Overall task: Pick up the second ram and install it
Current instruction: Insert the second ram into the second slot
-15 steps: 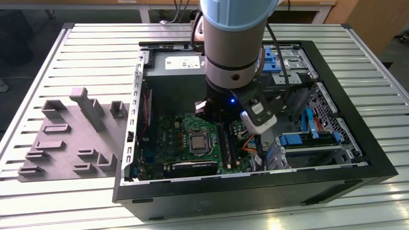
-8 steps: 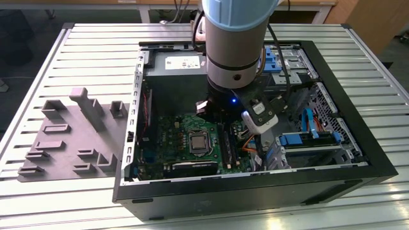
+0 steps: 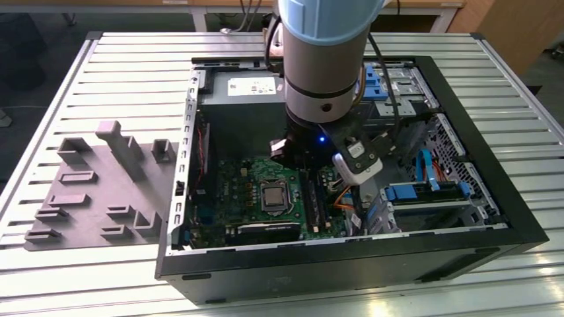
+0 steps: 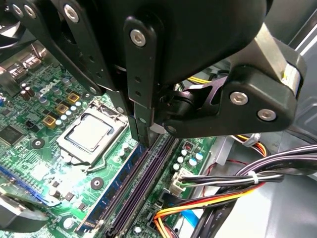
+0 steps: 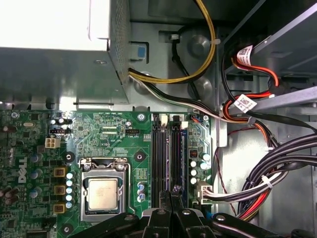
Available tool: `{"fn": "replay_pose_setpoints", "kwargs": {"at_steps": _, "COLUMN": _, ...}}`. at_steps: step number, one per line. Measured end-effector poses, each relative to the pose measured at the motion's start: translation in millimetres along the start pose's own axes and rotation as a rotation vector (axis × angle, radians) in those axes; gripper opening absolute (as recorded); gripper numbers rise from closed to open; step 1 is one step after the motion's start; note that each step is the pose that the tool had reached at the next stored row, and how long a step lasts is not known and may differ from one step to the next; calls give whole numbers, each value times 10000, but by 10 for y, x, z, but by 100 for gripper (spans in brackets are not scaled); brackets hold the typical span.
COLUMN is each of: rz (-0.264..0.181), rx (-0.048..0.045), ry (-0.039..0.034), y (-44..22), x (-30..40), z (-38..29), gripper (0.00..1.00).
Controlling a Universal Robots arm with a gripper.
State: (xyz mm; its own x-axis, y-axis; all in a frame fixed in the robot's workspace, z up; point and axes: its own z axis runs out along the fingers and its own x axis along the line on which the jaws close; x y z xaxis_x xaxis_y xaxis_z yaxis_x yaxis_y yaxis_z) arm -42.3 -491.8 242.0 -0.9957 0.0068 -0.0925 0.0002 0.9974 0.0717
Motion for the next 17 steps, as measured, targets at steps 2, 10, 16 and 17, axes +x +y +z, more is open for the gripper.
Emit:
{"fn": "replay_pose_setpoints", "kwargs": {"at_steps": 2, "rz": 2, "rx": -20, "ry": 1, "y": 1, "x": 1, "z": 9, "gripper": 11}}
{"fn": "replay_pose_setpoints", "kwargs": {"at_steps": 10, "rz": 7, "rx": -72, "ry": 0, "y": 6, "x": 4, "z": 44, "gripper": 11}}
{"fn": "replay_pose_setpoints", "kwargs": {"at_steps": 16, "rz": 7, "rx": -71, "ry": 0, "y": 8, "x": 5, "z": 55, "gripper": 11}}
{"fn": "replay_pose_setpoints", "kwargs": {"at_steps": 17, "rz": 7, "rx": -71, "ry": 0, "y": 9, "x": 5, "z": 57, "gripper": 11}}
